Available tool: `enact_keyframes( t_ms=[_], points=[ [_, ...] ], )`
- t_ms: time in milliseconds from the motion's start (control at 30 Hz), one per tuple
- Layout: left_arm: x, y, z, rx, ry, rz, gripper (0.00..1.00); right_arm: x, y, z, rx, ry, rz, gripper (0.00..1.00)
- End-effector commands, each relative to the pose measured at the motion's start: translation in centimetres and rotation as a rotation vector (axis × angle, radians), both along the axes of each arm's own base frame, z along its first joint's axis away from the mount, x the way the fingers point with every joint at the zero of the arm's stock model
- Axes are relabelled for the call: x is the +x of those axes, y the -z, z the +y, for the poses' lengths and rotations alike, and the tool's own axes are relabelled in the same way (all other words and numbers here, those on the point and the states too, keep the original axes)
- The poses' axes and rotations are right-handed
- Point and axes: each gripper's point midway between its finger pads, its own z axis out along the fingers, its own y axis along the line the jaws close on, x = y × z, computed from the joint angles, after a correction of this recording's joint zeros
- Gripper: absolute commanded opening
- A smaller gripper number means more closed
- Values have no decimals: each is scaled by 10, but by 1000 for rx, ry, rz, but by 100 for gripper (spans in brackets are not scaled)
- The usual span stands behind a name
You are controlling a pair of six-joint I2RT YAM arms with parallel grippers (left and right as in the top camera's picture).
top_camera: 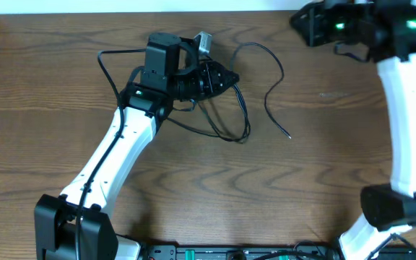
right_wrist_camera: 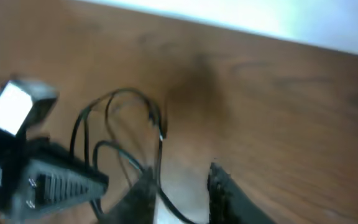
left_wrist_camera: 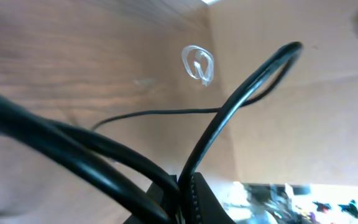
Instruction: Untangle cables
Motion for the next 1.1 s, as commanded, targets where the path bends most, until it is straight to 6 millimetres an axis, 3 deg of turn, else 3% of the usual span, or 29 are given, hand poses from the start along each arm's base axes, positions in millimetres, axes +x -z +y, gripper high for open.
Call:
enact_keyframes(
  t_ms=[0, 100, 200, 533, 667, 800, 1067],
  points=[
    [-7, -41, 6, -168, 91, 25, 8, -16, 8, 35, 23, -207, -4, 32],
    [-1, -60, 20, -246, 95, 29, 8, -21, 10, 42, 10, -243, -8, 48],
    [3, -64, 31, -269, 85, 45, 8, -29, 5, 53, 41, -312, -23, 64],
    [3, -64, 32, -254, 95, -3, 8, -33, 10, 91, 92, -375, -5, 86],
    [2, -63, 27, -242, 105, -30, 8, -19, 8, 103, 152, -249, 47, 85],
    [8, -61, 27, -218, 78, -62, 8, -8, 27, 109, 139, -95, 132, 80],
    [12, -47, 28, -161, 51, -83, 8, 12, 61, 119, 119, 40, 204, 67]
  ],
)
